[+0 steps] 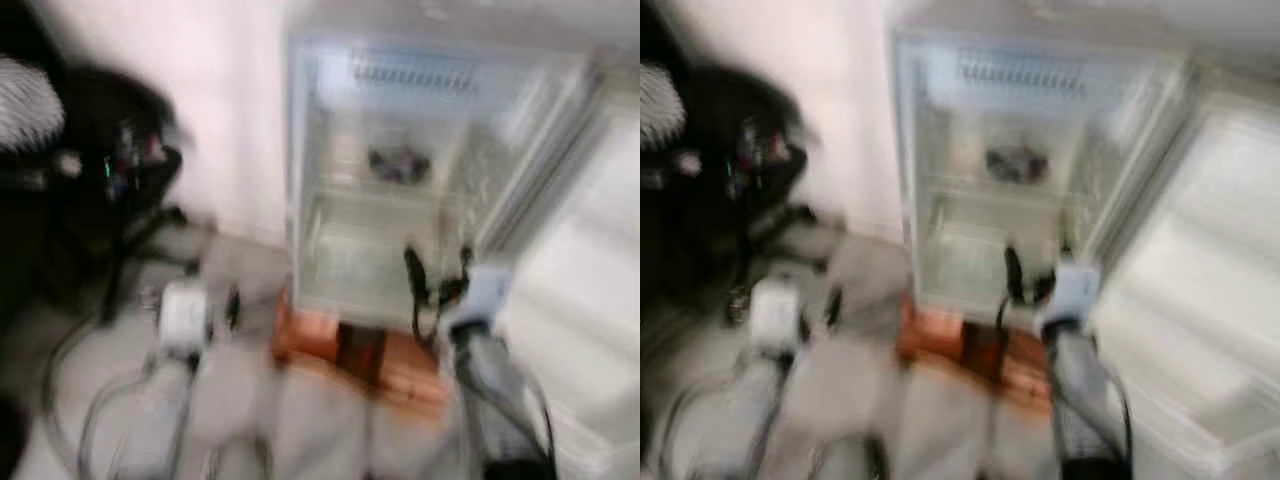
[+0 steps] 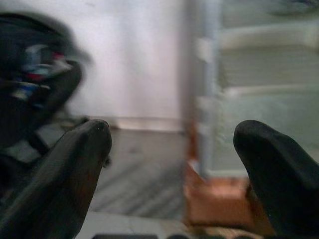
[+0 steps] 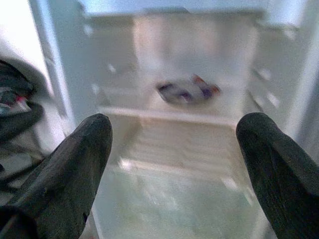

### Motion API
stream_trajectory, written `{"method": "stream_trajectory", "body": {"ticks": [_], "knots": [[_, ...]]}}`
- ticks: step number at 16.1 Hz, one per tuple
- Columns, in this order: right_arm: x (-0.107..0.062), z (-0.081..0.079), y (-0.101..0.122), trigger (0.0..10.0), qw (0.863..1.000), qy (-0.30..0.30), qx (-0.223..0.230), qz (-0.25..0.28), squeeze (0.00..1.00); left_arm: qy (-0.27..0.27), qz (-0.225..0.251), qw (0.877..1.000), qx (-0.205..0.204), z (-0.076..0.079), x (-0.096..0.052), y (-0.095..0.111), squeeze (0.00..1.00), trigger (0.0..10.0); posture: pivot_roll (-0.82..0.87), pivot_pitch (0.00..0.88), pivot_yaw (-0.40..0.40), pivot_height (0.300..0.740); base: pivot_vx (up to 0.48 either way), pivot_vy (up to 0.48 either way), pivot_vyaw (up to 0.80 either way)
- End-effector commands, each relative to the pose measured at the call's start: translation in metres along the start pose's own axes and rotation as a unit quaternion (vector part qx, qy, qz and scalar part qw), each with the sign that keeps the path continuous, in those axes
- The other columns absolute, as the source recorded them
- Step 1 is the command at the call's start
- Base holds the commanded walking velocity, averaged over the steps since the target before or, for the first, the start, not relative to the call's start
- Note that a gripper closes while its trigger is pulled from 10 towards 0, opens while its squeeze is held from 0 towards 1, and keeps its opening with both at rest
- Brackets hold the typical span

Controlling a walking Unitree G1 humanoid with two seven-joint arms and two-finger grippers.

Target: Restocking fridge

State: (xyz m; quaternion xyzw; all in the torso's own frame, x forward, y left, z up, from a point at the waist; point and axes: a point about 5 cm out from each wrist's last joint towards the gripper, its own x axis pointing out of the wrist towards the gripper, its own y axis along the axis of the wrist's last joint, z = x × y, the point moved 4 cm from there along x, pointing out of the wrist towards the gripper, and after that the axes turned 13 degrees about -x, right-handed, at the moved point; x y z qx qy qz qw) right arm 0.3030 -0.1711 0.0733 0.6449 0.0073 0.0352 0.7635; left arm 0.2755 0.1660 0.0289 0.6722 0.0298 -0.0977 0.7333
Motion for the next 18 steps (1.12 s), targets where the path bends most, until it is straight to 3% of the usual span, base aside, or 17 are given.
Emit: {"method": "stream_trajectory", "body": {"ticks": [1, 9, 18], "knots": [[0.000, 0.003, -0.002, 10.0, 1.000, -0.001, -0.002, -0.007, 0.00, -0.003, 0.023, 1.000, 0.012, -0.001, 0.006, 0.015, 0.00, 10.0, 0.12, 0.042, -0.042, 0.740, -0.266, 0.000, -0.80], [-0.006, 0.002, -0.013, 10.0, 1.000, 0.002, 0.001, -0.029, 0.00, -0.012, 0.007, 1.000, 0.003, 0.012, -0.001, 0.001, 0.00, 10.0, 0.12, 0.052, -0.078, 0.740, -0.226, 0.000, -0.73], [0.003, 0.008, -0.003, 10.0, 1.000, 0.005, 0.000, -0.016, 0.00, -0.016, 0.019, 1.000, 0.000, 0.005, 0.002, 0.007, 0.00, 10.0, 0.11, 0.060, -0.085, 0.740, 0.027, 0.000, 0.00]]}}
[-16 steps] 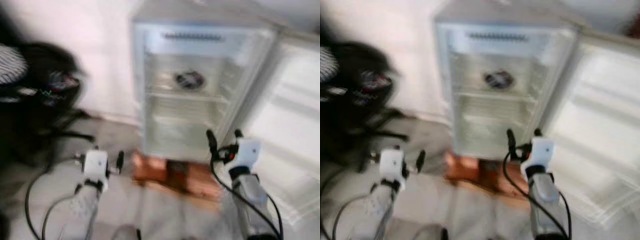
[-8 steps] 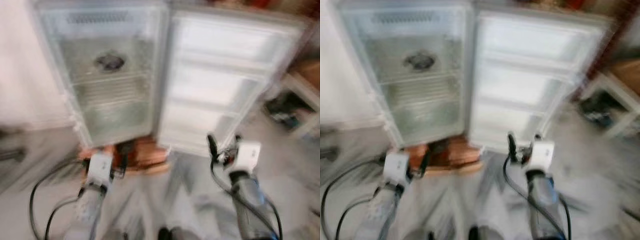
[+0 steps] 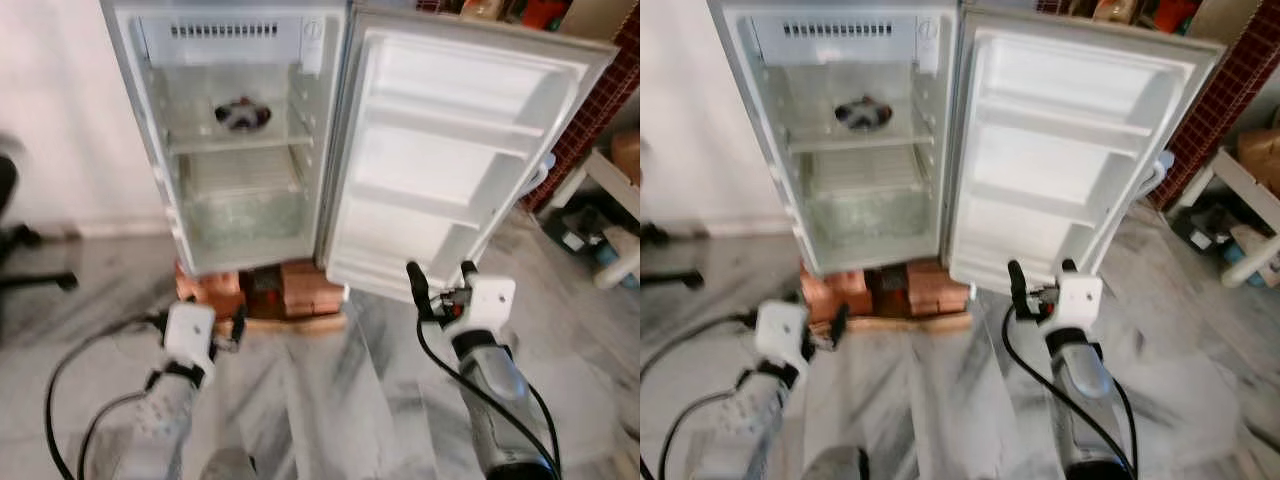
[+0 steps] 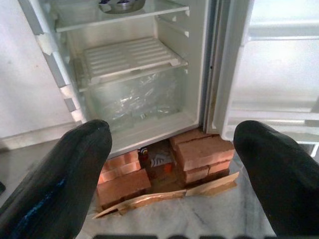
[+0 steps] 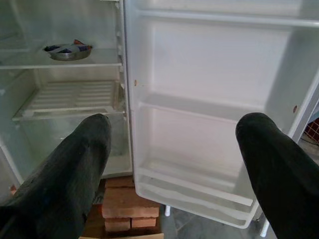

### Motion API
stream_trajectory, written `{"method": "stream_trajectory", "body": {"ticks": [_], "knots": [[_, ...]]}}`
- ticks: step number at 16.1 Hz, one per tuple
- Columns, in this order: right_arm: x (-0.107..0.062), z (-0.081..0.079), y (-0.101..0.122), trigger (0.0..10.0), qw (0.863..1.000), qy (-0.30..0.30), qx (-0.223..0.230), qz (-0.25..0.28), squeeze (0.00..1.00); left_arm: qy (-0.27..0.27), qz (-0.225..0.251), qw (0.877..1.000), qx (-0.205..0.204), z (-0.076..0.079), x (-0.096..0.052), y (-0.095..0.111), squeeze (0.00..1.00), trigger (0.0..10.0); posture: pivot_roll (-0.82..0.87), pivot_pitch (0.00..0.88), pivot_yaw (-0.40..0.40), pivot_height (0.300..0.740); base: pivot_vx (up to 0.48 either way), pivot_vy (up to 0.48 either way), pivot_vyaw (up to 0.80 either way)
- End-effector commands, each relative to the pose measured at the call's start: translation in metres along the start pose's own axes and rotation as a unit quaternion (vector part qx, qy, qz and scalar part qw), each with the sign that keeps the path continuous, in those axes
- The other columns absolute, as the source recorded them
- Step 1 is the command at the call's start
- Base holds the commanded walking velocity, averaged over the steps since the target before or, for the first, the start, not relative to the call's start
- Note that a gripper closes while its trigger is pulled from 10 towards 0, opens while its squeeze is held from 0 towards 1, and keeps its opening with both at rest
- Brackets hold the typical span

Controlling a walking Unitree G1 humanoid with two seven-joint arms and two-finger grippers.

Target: Restocking fridge

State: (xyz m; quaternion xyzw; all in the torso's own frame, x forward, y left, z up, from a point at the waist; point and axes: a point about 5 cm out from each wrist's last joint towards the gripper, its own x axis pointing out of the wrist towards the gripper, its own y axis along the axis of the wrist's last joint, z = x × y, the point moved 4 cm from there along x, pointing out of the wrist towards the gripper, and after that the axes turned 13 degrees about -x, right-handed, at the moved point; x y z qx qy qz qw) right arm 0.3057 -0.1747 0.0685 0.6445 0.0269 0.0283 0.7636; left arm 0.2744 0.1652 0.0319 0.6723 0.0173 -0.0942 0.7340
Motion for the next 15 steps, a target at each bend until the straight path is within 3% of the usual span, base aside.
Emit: {"method": "stream_trajectory", "body": {"ticks": [1, 4, 7, 11, 15], "knots": [[0.002, 0.005, 0.003, 10.0, 1.000, -0.005, 0.000, 0.002, 0.00, -0.012, 0.008, 1.000, -0.002, 0.005, 0.004, 0.004, 0.00, 10.0, 0.11, 0.057, -0.080, 0.740, 0.289, 0.000, 0.00], [0.003, 0.008, 0.003, 10.0, 1.000, -0.014, 0.002, 0.001, 0.00, -0.018, 0.006, 1.000, -0.006, 0.006, 0.004, 0.004, 0.00, 10.0, 0.10, 0.054, -0.062, 0.740, 0.308, -0.080, 0.00], [0.001, 0.010, 0.001, 10.0, 1.000, -0.028, 0.005, 0.000, 0.00, -0.039, -0.004, 0.999, 0.000, 0.010, 0.007, 0.002, 0.00, 10.0, 0.09, 0.055, -0.028, 0.740, 0.320, -0.162, -0.58], [-0.001, 0.007, -0.002, 10.0, 0.999, -0.050, 0.016, 0.000, 0.00, -0.056, -0.018, 0.998, 0.008, 0.010, 0.008, 0.000, 0.00, 10.0, 0.08, 0.049, 0.046, 0.740, 0.308, -0.060, 0.00], [-0.004, -0.001, -0.007, 10.0, 0.999, -0.031, 0.007, -0.008, 0.00, -0.054, -0.012, 0.998, 0.012, 0.008, 0.011, 0.003, 0.00, 10.0, 0.09, 0.053, 0.012, 0.740, 0.319, -0.150, 0.00]]}}
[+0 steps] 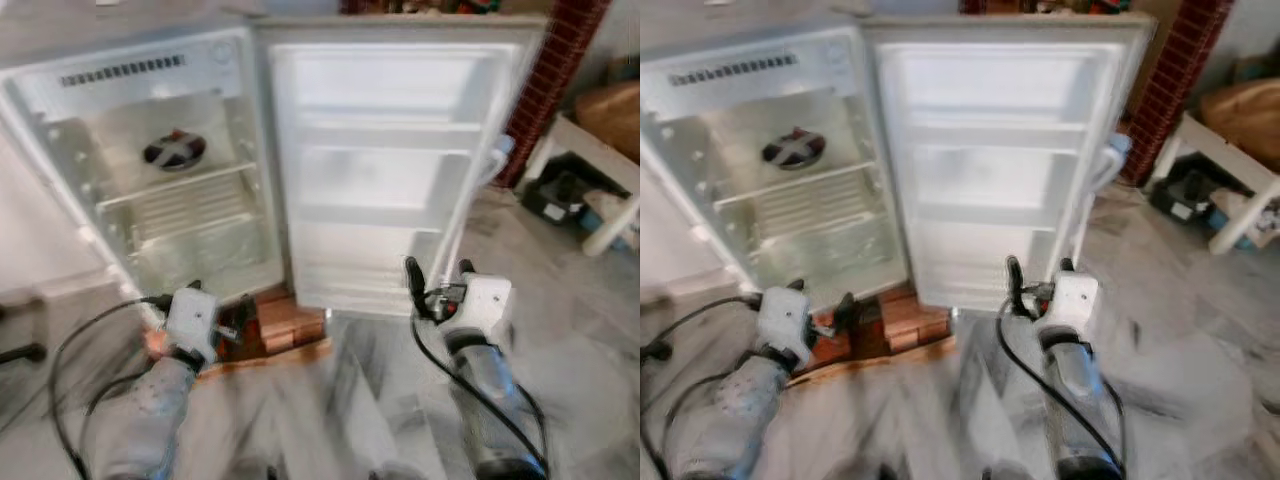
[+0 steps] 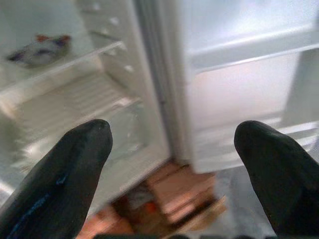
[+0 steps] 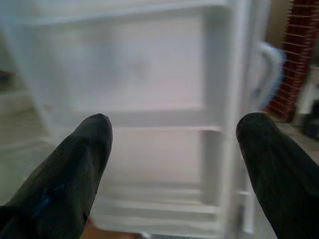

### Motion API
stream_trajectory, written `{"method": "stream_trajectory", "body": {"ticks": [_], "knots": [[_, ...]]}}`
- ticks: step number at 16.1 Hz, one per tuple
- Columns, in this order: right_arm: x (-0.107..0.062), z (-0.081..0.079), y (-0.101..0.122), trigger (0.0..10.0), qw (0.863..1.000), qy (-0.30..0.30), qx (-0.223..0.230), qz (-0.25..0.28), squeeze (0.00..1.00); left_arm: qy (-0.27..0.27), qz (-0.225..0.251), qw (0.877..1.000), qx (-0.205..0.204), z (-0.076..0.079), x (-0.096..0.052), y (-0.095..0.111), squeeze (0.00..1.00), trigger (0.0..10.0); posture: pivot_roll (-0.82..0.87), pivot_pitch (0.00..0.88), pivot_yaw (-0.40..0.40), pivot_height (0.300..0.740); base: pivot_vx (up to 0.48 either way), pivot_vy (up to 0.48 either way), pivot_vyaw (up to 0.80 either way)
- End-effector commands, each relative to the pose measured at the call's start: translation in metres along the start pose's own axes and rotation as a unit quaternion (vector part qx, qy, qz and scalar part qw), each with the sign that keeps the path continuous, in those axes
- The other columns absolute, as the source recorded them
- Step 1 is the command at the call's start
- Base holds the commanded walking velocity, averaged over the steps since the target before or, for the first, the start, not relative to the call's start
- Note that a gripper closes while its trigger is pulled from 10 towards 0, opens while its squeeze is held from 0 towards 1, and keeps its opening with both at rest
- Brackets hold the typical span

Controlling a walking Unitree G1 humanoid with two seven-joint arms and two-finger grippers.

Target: Restocking fridge

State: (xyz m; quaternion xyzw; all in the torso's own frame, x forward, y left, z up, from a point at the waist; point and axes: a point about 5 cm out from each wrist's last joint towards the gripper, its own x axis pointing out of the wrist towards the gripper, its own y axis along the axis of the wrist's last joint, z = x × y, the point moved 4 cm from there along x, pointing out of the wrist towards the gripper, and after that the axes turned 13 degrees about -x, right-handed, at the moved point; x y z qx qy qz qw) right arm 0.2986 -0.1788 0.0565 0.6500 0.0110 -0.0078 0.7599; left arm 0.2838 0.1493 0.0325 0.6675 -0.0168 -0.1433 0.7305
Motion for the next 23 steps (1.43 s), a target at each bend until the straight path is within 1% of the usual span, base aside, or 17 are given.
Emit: {"method": "stream_trajectory", "body": {"ticks": [1, 5, 6, 9, 14, 15, 16, 20, 23], "knots": [[0.004, -0.004, 0.005, 10.0, 1.000, 0.010, -0.004, 0.009, 0.00, 0.008, 0.003, 1.000, 0.008, -0.008, -0.002, 0.002, 0.00, 10.0, 0.10, 0.053, 0.006, 0.740, 0.349, -0.326, 0.00], [0.017, -0.003, 0.015, 10.0, 1.000, 0.020, -0.007, 0.023, 0.00, 0.014, 0.005, 1.000, 0.005, -0.006, -0.003, -0.001, 0.00, 10.0, 0.12, 0.052, -0.021, 0.740, 0.324, -0.349, 0.00], [0.018, -0.003, 0.015, 10.0, 0.999, 0.022, -0.007, 0.024, 0.00, 0.016, 0.005, 1.000, 0.004, -0.007, -0.004, -0.001, 0.00, 10.0, 0.12, 0.052, -0.025, 0.740, 0.304, -0.368, 0.00], [0.016, -0.005, 0.015, 10.0, 0.999, 0.032, -0.010, 0.027, 0.00, 0.017, 0.003, 1.000, 0.004, -0.007, -0.006, -0.003, 0.00, 10.0, 0.11, 0.051, -0.028, 0.740, 0.301, -0.370, 0.00], [0.011, -0.008, 0.010, 10.0, 0.998, 0.052, -0.020, 0.025, 0.00, 0.016, 0.005, 1.000, 0.005, -0.004, -0.004, -0.004, 0.00, 10.0, 0.10, 0.058, -0.035, 0.740, 0.302, -0.369, 0.00], [0.011, -0.008, 0.010, 10.0, 0.998, 0.053, -0.020, 0.025, 0.00, 0.016, 0.005, 1.000, 0.005, -0.004, -0.004, -0.004, 0.00, 10.0, 0.10, 0.059, -0.036, 0.740, 0.304, -0.368, 0.00], [0.012, -0.008, 0.010, 10.0, 0.998, 0.051, -0.007, 0.023, 0.00, 0.018, 0.005, 1.000, 0.005, -0.004, -0.005, -0.004, 0.00, 10.0, 0.10, 0.060, -0.037, 0.740, 0.300, -0.371, 0.00], [0.013, -0.008, 0.011, 10.0, 0.998, 0.058, -0.013, 0.025, 0.00, 0.023, 0.006, 1.000, 0.005, -0.005, -0.006, -0.005, 0.00, 10.0, 0.10, 0.063, -0.040, 0.740, 0.301, -0.371, 0.00], [0.013, -0.009, 0.012, 10.0, 0.997, 0.068, -0.020, 0.031, 0.00, 0.030, 0.011, 0.999, 0.006, -0.006, -0.006, -0.004, 0.00, 10.0, 0.10, 0.063, -0.042, 0.740, 0.304, -0.358, 0.75]]}}
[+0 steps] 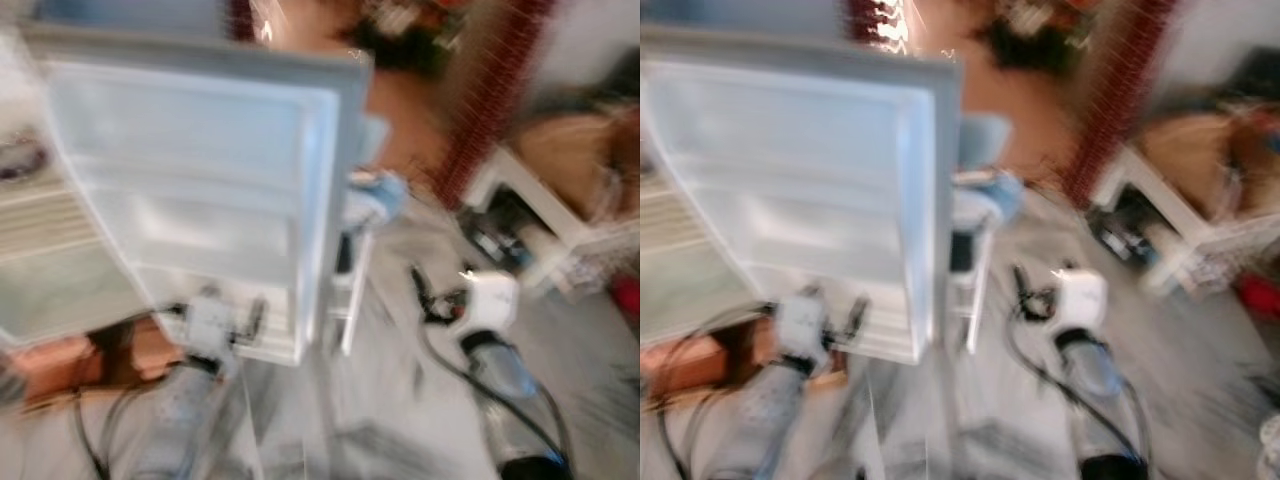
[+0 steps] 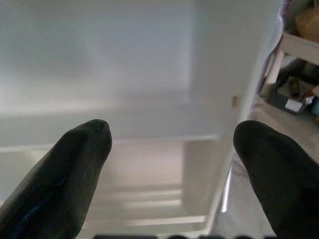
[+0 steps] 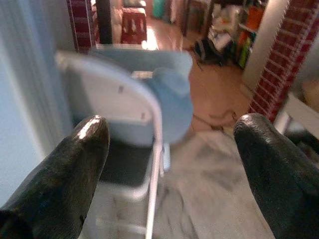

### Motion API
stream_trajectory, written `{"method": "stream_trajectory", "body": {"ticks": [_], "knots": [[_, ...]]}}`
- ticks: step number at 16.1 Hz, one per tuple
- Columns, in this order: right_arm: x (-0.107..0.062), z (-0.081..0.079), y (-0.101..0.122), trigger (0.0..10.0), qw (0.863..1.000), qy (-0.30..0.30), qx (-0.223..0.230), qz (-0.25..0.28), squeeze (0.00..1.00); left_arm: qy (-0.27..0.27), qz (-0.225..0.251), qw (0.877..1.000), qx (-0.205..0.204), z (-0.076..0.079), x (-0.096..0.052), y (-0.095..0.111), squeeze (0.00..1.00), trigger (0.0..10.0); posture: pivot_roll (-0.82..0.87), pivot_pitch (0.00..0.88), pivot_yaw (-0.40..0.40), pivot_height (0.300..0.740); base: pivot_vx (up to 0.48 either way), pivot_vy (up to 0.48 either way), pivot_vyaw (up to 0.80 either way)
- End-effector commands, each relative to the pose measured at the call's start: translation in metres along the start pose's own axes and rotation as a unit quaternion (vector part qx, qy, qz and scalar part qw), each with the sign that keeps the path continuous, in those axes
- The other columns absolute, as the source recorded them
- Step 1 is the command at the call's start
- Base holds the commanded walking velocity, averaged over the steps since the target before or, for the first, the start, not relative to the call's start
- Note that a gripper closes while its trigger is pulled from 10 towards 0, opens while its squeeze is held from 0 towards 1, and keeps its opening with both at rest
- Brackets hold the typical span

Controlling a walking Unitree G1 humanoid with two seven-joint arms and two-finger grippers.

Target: Restocking fridge

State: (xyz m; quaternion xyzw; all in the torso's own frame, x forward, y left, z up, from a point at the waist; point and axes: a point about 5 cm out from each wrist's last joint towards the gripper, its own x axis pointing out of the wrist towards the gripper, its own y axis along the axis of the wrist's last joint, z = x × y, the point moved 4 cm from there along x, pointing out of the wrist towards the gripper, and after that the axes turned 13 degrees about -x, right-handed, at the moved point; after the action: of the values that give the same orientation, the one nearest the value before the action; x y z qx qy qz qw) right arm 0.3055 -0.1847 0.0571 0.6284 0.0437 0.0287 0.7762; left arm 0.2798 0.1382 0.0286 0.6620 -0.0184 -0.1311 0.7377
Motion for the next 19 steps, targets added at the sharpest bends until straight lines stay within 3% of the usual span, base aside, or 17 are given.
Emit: {"method": "stream_trajectory", "body": {"ticks": [1, 6, 12, 15, 19], "knots": [[0.008, -0.014, 0.013, 10.0, 0.999, 0.019, 0.007, 0.025, 0.00, 0.027, 0.001, 1.000, 0.015, -0.018, -0.004, 0.002, 0.00, 10.0, 0.10, 0.064, -0.041, 0.740, 0.000, 0.000, 0.79], [0.010, -0.012, 0.013, 10.0, 0.999, 0.018, 0.006, 0.026, 0.00, 0.039, 0.010, 0.999, 0.017, -0.020, -0.002, 0.005, 0.00, 10.0, 0.10, 0.064, -0.036, 0.740, 0.000, 0.000, 0.73], [0.014, -0.007, 0.021, 10.0, 0.999, 0.013, 0.000, 0.034, 0.00, 0.045, 0.019, 0.999, 0.014, -0.021, -0.002, 0.010, 0.00, 10.0, 0.07, 0.101, -0.032, 0.740, 0.000, 0.000, 0.00], [0.007, -0.015, 0.015, 10.0, 0.999, 0.019, 0.003, 0.027, 0.00, 0.043, 0.020, 0.999, 0.017, -0.022, -0.001, 0.012, 0.00, 10.0, 0.08, 0.113, -0.029, 0.740, 0.000, 0.000, 0.00], [0.011, -0.019, 0.017, 10.0, 0.999, 0.021, 0.006, 0.028, 0.00, 0.047, 0.021, 0.998, 0.020, -0.025, -0.001, 0.013, 0.00, 10.0, 0.09, 0.108, -0.030, 0.740, 0.000, 0.000, 0.00]]}}
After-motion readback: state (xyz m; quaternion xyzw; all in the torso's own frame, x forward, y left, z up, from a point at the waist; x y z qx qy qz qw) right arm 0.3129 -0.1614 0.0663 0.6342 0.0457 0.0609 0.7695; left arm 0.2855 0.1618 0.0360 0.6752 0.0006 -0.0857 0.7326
